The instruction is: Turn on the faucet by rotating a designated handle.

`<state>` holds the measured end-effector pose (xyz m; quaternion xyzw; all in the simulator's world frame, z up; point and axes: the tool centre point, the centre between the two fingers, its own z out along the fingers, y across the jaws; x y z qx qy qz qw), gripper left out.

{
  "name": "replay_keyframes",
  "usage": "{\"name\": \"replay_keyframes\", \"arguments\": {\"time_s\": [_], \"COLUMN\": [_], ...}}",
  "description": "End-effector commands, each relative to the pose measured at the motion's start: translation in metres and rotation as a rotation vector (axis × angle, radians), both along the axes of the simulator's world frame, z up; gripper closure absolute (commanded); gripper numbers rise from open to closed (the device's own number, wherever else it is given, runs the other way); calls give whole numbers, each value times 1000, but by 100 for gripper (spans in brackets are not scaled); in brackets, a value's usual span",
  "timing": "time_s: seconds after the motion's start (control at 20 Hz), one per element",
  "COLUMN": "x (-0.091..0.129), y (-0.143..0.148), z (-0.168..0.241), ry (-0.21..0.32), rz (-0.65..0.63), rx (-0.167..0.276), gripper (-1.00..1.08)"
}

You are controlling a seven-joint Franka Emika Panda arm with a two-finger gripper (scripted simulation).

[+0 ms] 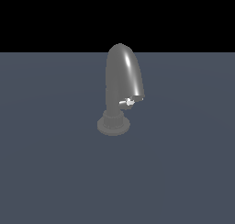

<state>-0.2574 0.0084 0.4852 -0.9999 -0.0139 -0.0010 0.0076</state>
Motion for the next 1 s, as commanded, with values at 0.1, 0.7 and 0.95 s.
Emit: {"name": "replay_keyframes", "arguments": {"time_s": [0.1, 0.7, 0.95], "x": [0, 22, 42], "y": [0, 5, 9], "z": [0, 0, -1], "ry": [2, 77, 143], "rz": [-1, -58, -109], "rx": [0, 20, 37], "gripper": [108, 108, 108]}}
